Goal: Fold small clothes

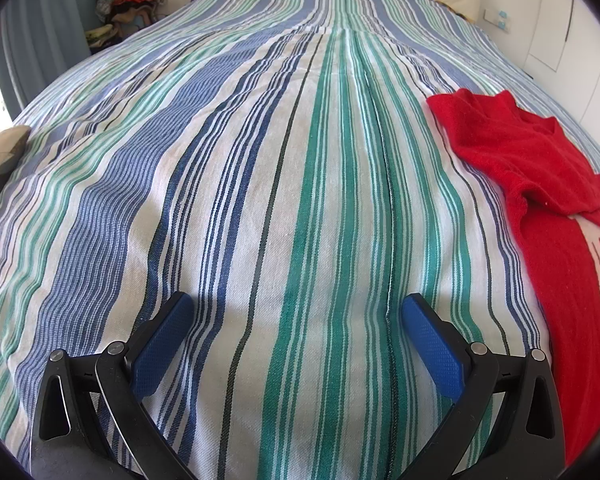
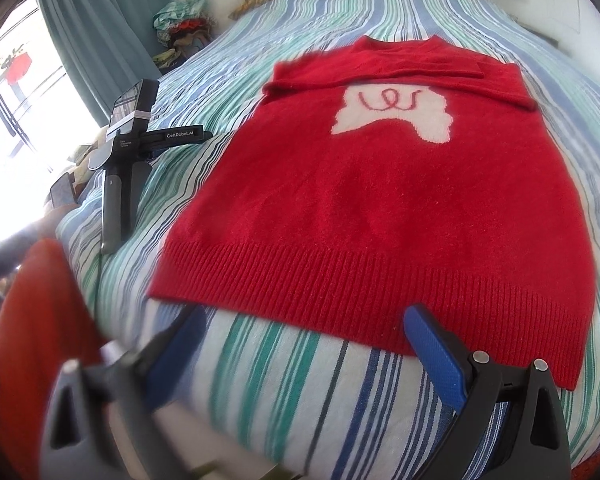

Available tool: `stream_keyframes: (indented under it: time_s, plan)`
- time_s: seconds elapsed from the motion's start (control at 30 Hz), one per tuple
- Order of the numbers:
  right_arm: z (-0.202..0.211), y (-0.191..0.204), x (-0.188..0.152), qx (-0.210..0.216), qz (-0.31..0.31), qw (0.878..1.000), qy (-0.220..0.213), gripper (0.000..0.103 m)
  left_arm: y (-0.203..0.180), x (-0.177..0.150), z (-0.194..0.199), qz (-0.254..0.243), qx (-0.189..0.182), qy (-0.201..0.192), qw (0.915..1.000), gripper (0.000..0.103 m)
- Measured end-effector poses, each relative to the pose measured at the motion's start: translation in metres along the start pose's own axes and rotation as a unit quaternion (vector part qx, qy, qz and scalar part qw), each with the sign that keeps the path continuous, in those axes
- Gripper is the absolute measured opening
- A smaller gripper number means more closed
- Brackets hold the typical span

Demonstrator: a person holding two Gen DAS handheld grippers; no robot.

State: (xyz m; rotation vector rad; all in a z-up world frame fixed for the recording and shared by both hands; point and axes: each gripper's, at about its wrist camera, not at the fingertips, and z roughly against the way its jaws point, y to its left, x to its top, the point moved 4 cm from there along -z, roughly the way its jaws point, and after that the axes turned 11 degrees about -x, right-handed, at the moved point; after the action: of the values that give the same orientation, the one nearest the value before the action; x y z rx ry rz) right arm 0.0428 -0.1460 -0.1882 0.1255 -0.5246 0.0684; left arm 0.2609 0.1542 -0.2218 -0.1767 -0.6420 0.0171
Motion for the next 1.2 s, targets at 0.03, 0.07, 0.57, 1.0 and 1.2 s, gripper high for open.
stream_keyframes:
  time_s: [0.03,0.07,0.57,1.0,1.2]
  plan:
    - [0.000,0.000,0.000,0.000,0.001,1.000,-0.001,0.098,0.000,0.000,0.000,0.000,0.000,0.000,1.0000,0.103]
    - [0.000,0.001,0.000,0.001,0.002,1.000,-0.002,0.098,0.000,0.000,0.000,0.000,0.000,0.000,1.0000,0.103]
    - [0.007,-0.002,-0.001,0.007,-0.006,1.000,-0.013,0.098,0.000,0.000,0.000,0.000,0.000,0.000,1.0000,0.103]
    - [0.025,-0.019,0.004,0.008,-0.034,0.998,-0.050,0.098,-0.001,0.001,-0.002,-0.004,0.005,-0.002,1.0000,0.103]
    - [0.038,-0.072,0.003,-0.022,-0.110,0.992,-0.064,0.098,0.000,0.000,-0.001,0.000,0.001,-0.003,1.0000,0.103]
